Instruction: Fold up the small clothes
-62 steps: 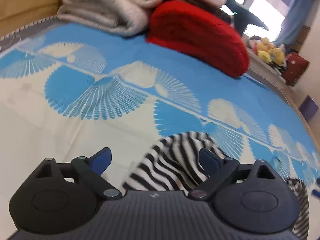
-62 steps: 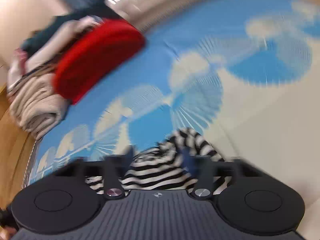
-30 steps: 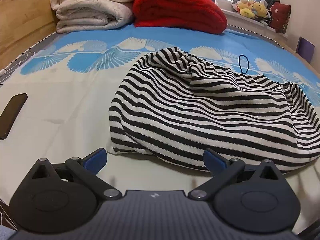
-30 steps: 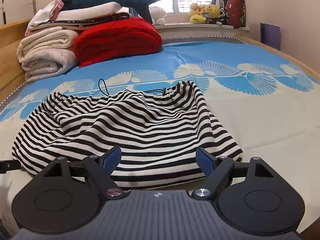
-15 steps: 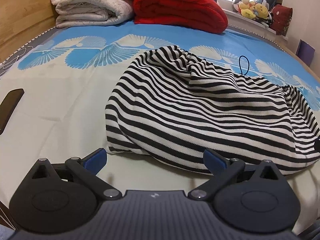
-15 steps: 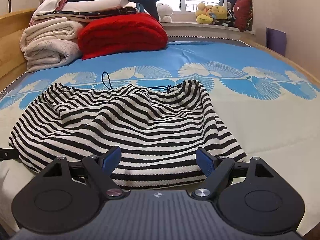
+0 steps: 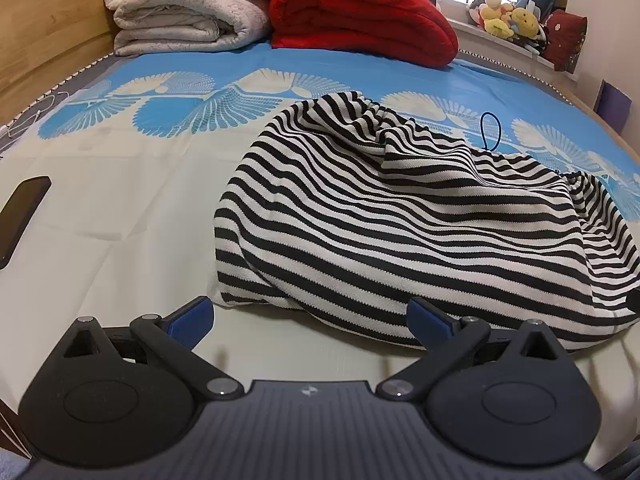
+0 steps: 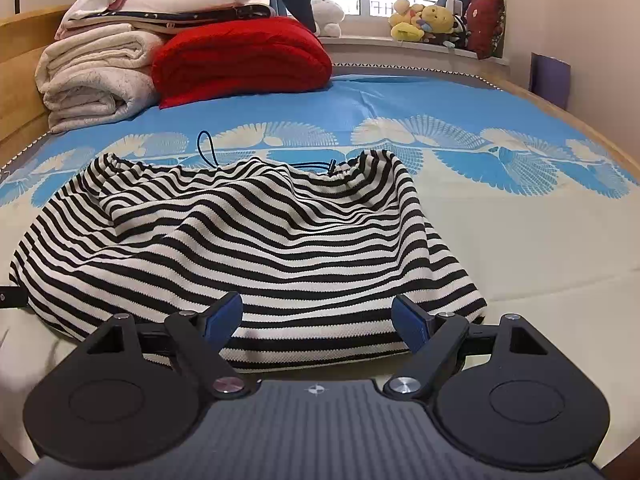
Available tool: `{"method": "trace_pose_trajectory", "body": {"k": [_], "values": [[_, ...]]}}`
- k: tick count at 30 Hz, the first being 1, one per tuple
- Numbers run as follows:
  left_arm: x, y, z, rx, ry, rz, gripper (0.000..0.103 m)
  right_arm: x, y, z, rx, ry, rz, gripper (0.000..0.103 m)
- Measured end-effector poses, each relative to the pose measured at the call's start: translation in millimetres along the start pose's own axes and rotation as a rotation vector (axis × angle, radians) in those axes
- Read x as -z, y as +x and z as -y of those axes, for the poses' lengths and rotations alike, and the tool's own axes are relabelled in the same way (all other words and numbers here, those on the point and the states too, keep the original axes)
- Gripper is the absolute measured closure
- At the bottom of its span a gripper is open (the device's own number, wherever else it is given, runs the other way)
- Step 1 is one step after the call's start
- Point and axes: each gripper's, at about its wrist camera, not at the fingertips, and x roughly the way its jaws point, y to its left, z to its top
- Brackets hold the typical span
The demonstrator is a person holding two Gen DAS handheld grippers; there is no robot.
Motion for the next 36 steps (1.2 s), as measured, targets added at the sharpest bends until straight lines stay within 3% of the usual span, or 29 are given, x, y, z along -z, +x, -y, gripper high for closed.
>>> {"method": "trace_pose_trajectory", "body": {"k": [6, 10, 14, 19, 23, 28, 32, 36], "values": [[-1.3, -0.5, -0.5, 0.001, -0.009, -0.002, 0.0, -1.1, 1.8, 3.0, 0.006, 0.018, -0.007, 0.02], [-3.1, -3.0, -3.0, 0.019, -0.032, -0.001, 0.0, -3.1, 3.8, 21.0, 0.022, 0.114, -0.013, 0.02], [-2.0, -1.9, -2.8, -0.008, -0.02, -0.002, 0.0, -1.0, 1.3, 55.7, 0.042, 0.316, -0.023, 0.02], [-2.2, -2.6, -5.8, -0.009, -0.039, -0.012, 0.0, 13.8, -2.0, 101.4, -0.007, 0.582, -0.083, 0.02], [-5.2, -2.2, -11.5, -0.042, -0.063, -0.002, 0.0, 25.4, -0.4, 128.0, 0.054, 0.759, -0.084, 0.02], [-12.8, 1.5, -22.0, -0.05, -0.13, -0.017, 0.0, 30.1, 21.3, 147.3, -0.023, 0.999, -0.121, 0.02], [-17.5, -0.3, -27.2, -0.057, -0.145, 0.0, 0.0, 17.2, 39.8, 138.9, -0.01, 0.962, -0.115, 0.02], [-19.3, 1.1, -35.2, -0.071, -0.162, -0.005, 0.0, 19.2, 61.1, 132.8, -0.033, 0.988, -0.175, 0.019]]}}
